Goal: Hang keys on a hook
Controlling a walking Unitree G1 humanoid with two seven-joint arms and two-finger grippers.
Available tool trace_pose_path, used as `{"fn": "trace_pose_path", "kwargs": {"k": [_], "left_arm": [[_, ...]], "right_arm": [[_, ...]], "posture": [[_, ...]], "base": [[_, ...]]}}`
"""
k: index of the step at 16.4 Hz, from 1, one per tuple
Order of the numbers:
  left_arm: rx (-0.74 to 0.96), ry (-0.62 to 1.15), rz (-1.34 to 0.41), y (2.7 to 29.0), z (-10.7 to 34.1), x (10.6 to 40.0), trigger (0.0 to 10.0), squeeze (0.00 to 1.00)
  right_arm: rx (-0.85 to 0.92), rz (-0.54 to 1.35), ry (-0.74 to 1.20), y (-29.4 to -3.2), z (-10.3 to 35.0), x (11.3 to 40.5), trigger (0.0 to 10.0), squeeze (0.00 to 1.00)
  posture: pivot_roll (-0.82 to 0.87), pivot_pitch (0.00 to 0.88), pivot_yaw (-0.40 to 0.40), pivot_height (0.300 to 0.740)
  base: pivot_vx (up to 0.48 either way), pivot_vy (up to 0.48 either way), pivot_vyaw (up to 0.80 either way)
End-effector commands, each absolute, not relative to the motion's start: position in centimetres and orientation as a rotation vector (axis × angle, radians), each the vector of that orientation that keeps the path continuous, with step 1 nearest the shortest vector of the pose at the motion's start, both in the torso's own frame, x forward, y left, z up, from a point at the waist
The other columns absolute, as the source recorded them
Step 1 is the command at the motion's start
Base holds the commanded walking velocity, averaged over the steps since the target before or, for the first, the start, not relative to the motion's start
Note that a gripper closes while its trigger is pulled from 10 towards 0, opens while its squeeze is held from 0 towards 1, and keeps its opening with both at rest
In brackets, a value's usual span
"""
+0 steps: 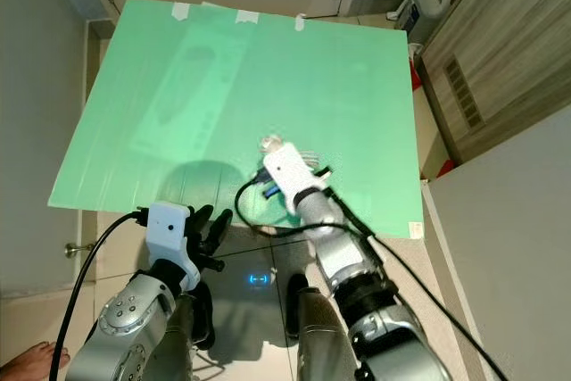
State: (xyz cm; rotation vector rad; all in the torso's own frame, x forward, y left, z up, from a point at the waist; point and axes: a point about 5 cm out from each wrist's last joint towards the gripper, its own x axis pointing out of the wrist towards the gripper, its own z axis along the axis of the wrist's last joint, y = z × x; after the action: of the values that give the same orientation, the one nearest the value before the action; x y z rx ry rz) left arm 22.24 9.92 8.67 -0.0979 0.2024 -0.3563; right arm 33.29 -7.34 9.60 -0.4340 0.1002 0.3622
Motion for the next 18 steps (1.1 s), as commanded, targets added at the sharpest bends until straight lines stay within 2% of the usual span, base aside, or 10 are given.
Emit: {"fn": "trace_pose_path", "kwargs": {"k": [1,7,8,12,16,17,18], "left_arm": [[-0.103,0.225,-0.361,9.7,8.4,21.7,10.0,0.0],[-0.102,0.225,-0.366,9.6,8.4,21.6,10.0,0.0],[-0.101,0.226,-0.365,9.7,8.4,21.6,10.0,0.0],[-0.101,0.227,-0.37,9.5,8.4,21.6,10.0,0.0],[-0.102,0.223,-0.372,9.4,8.4,21.5,10.0,0.0],[-0.102,0.223,-0.372,9.4,8.4,21.5,10.0,0.0],[-0.103,0.223,-0.373,9.4,8.5,21.5,10.0,0.0]], "right_arm": [[-0.441,0.348,0.139,-7.6,8.8,33.0,10.0,0.0],[-0.457,0.37,0.187,-7.0,7.8,32.6,10.0,0.0],[-0.457,0.368,0.185,-7.0,7.9,32.7,10.0,1.0],[-0.332,0.403,0.179,-6.4,8.3,32.4,10.0,1.0],[-0.401,0.359,0.181,-7.3,8.1,32.6,10.0,1.0],[-0.399,0.349,0.182,-7.4,8.1,32.7,10.0,0.96],[-0.388,0.322,0.189,-7.5,8.1,32.8,10.0,0.37]], "posture": [[0.09,0.392,-0.044,0.74],[0.1,0.39,-0.047,0.74],[0.1,0.39,-0.047,0.74],[0.1,0.384,-0.051,0.74],[0.09,0.387,-0.05,0.74],[0.09,0.387,-0.05,0.74],[0.09,0.39,-0.052,0.74]], "base": [[0.0,0.0,0.0],[0.0,0.0,0.0],[0.0,0.0,0.0],[0.0,0.0,0.0],[0.0,0.0,0.0],[0.0,0.0,0.0],[0.0,0.0,0.0]]}}
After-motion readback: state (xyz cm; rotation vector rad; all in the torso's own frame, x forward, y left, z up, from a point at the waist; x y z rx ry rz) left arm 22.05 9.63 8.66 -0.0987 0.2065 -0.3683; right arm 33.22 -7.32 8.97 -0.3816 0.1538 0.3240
